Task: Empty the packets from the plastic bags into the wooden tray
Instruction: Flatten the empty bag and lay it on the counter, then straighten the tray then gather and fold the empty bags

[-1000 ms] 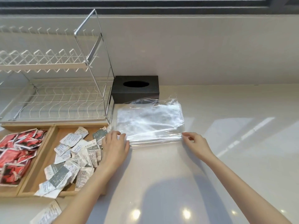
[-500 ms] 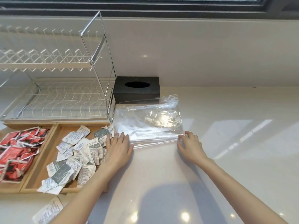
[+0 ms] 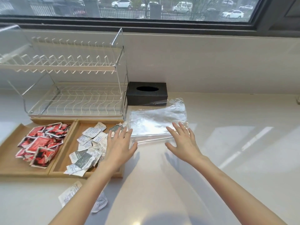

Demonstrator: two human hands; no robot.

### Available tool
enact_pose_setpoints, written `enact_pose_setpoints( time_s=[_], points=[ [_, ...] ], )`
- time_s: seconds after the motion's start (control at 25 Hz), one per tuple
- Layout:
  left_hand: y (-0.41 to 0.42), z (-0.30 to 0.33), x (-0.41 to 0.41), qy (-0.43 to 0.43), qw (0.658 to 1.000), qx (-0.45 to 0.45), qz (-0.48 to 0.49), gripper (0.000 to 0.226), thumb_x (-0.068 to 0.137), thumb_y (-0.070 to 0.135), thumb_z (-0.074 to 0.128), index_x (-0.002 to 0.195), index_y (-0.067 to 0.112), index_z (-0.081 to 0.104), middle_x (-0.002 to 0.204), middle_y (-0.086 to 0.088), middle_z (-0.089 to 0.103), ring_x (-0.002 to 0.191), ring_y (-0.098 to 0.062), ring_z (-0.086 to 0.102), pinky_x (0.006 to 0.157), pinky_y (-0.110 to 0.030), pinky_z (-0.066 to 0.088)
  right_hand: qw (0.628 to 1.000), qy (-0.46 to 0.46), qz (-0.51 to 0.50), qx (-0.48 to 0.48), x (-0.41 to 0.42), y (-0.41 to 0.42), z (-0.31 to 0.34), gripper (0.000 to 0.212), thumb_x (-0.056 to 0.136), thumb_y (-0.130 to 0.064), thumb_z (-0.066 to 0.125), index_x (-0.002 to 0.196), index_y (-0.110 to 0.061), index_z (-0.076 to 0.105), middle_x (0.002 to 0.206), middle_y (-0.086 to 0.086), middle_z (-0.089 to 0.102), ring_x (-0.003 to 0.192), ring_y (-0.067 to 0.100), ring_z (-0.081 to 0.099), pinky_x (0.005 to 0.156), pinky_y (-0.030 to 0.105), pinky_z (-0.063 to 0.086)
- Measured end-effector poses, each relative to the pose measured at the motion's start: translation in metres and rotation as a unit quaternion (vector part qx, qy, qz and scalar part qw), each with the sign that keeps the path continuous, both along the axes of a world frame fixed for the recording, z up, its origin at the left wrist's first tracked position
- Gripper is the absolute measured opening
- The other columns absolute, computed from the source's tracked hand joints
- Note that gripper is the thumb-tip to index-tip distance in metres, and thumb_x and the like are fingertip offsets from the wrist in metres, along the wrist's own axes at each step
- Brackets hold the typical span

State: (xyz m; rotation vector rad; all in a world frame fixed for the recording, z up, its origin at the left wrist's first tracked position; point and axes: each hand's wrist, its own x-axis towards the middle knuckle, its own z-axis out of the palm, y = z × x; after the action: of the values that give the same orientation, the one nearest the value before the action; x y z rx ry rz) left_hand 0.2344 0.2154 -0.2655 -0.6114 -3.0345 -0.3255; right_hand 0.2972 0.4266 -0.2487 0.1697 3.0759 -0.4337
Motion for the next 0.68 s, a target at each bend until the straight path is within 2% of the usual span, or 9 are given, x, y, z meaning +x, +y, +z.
enact_pose_setpoints(
  time_s=[0.2, 0.4, 0.56, 0.68],
  points=[
    [-0.047, 0.008, 0.020, -0.019, 0.999, 0.020, 0.017, 0.090, 0.062, 0.058, 0.000, 0.140, 0.022, 0.027, 0.152, -0.004, 0.025, 0.142, -0.021, 0.012, 0.114, -0.044, 0.002, 0.998, -0.002, 0.009, -0.066, 0.013, -0.052, 0.003, 0.059, 0.092, -0.035, 0.044, 0.144, -0.026, 0.019, 0.157, -0.002, 0.007, 0.144, 0.014, -0.001, 0.116, 0.037, -0.002],
    [-0.105, 0.006, 0.041, -0.032, 0.998, 0.045, 0.016, 0.086, 0.066, 0.058, 0.005, 0.138, 0.019, 0.032, 0.150, -0.006, 0.028, 0.142, -0.022, 0.016, 0.114, -0.042, 0.008, 0.989, 0.012, 0.025, -0.143, 0.029, -0.114, -0.002, 0.056, 0.090, -0.031, 0.049, 0.141, -0.021, 0.029, 0.154, 0.000, 0.021, 0.141, 0.016, 0.019, 0.113, 0.030, 0.015],
    [-0.147, -0.007, 0.060, -0.023, 0.996, 0.085, 0.003, 0.070, 0.075, 0.051, 0.020, 0.130, 0.016, 0.045, 0.140, -0.009, 0.044, 0.134, -0.027, 0.034, 0.108, -0.044, 0.025, 0.978, 0.045, 0.017, -0.203, 0.045, -0.163, -0.010, 0.043, 0.089, -0.025, 0.050, 0.131, -0.018, 0.044, 0.136, 0.000, 0.046, 0.126, 0.016, 0.043, 0.104, 0.030, 0.033],
    [-0.169, -0.016, 0.075, -0.010, 0.992, 0.121, 0.019, 0.055, 0.076, 0.043, 0.032, 0.116, 0.014, 0.057, 0.117, -0.008, 0.060, 0.112, -0.030, 0.055, 0.088, -0.042, 0.041, 0.975, 0.035, 0.004, -0.220, 0.055, -0.196, -0.023, 0.036, 0.087, -0.023, 0.053, 0.122, -0.016, 0.052, 0.121, 0.002, 0.054, 0.114, 0.018, 0.050, 0.095, 0.030, 0.040]
  ],
)
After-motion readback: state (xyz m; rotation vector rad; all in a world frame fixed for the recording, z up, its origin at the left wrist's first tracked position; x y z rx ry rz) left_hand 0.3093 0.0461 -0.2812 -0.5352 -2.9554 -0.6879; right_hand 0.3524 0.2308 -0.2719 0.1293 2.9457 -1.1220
